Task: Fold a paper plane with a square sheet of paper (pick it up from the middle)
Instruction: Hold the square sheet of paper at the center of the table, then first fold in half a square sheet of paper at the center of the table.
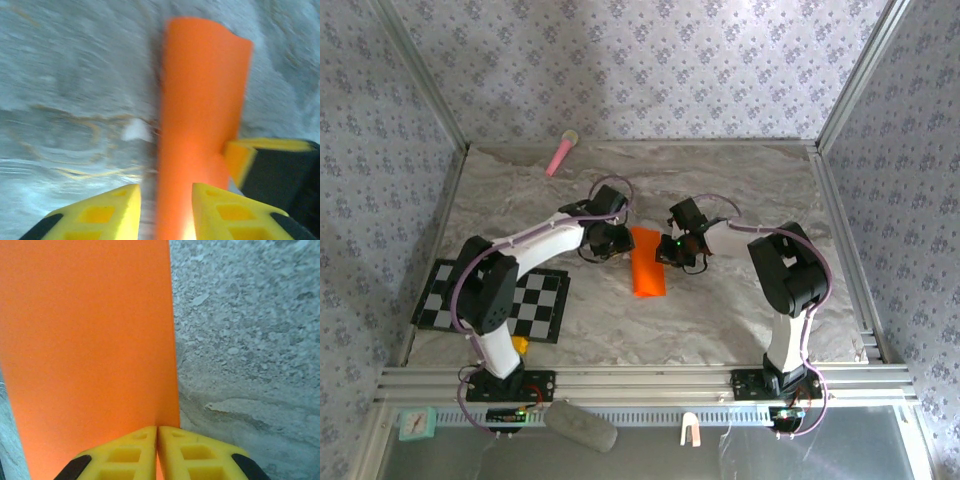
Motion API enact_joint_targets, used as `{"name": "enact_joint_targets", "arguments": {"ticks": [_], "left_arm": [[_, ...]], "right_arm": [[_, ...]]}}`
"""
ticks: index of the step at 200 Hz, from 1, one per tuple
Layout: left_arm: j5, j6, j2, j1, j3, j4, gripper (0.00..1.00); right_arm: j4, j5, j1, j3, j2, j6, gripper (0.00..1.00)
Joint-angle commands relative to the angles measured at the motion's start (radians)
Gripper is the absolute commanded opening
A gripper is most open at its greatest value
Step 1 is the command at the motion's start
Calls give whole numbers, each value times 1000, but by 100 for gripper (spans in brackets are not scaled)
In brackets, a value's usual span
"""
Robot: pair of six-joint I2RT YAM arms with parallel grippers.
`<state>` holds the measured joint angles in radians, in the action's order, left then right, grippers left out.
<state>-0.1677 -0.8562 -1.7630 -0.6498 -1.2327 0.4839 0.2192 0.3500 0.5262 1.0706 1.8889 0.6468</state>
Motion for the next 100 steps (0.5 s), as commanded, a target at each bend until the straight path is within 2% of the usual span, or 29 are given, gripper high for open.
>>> {"name": "enact_joint_targets", "arguments": {"ticks": [1, 36, 100], "left_arm": [[-146, -1, -23, -31, 20, -84, 28], [-172, -6, -98, -48, -6, -74, 18], [-191, -2, -164, -55, -47, -73, 14]], "right_arm": [[145, -126, 20, -51, 111, 16, 12], [151, -127, 21, -44, 121, 15, 12], [160, -134, 29, -40, 126, 16, 11]]}}
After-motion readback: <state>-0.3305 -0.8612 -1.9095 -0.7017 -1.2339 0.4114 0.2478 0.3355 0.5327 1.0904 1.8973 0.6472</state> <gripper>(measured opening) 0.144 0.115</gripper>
